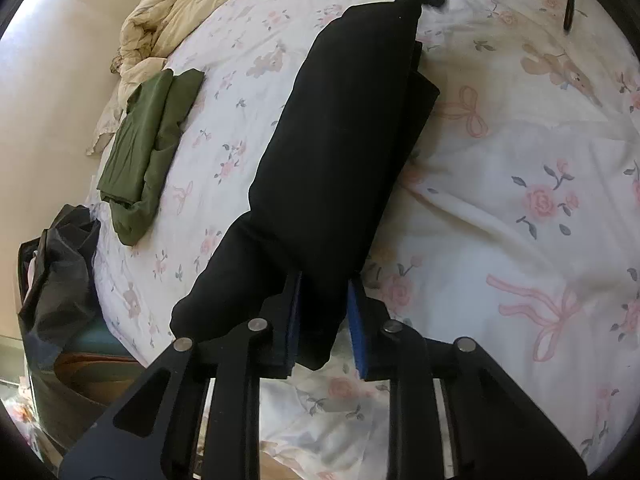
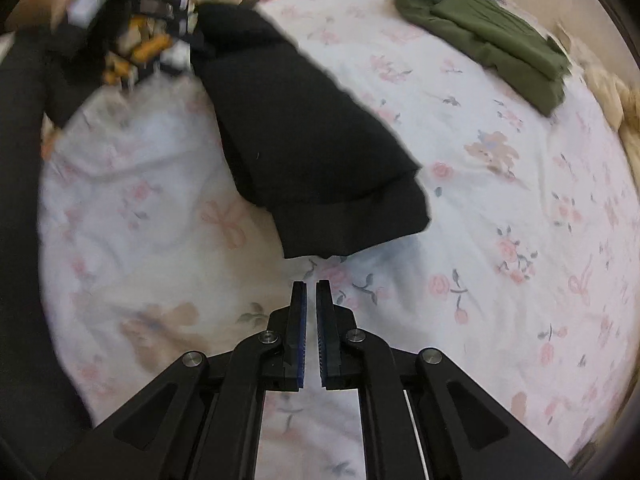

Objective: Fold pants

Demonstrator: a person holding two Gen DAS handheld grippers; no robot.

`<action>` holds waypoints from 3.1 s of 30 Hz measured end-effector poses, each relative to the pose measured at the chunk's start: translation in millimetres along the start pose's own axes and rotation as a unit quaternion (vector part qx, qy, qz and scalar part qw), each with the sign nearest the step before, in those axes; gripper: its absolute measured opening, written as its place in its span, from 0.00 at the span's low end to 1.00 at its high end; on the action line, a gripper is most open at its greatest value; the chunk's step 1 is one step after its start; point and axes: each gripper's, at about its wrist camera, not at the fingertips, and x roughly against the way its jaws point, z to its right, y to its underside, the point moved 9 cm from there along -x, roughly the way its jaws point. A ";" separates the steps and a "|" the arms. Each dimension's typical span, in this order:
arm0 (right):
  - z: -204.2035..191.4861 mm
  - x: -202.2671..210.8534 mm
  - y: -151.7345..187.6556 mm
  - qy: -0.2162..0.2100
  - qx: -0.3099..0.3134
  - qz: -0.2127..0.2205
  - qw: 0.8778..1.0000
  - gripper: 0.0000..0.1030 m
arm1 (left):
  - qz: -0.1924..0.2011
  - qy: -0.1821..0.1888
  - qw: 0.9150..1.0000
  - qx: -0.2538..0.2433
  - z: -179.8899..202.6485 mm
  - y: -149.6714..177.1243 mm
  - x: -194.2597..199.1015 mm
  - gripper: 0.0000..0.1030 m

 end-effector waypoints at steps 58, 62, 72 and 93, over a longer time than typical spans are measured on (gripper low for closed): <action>28.8 -37.4 -13.3 -0.077 -0.467 0.040 0.880 0.01 | -0.064 0.174 0.768 0.613 -91.4 97.5 -11.2 0.04; 30.1 -55.4 -3.6 -0.045 -0.461 0.006 0.886 0.01 | -0.093 0.174 0.787 0.585 -74.1 100.8 -16.2 0.04; 37.5 -18.6 -13.6 0.009 -0.432 0.031 0.901 0.12 | -0.095 0.150 0.790 0.586 -82.0 109.7 15.7 0.28; 31.4 -55.6 -68.2 0.131 -0.425 0.203 0.873 0.00 | 0.028 -0.003 0.742 0.669 -85.0 79.4 -32.7 0.01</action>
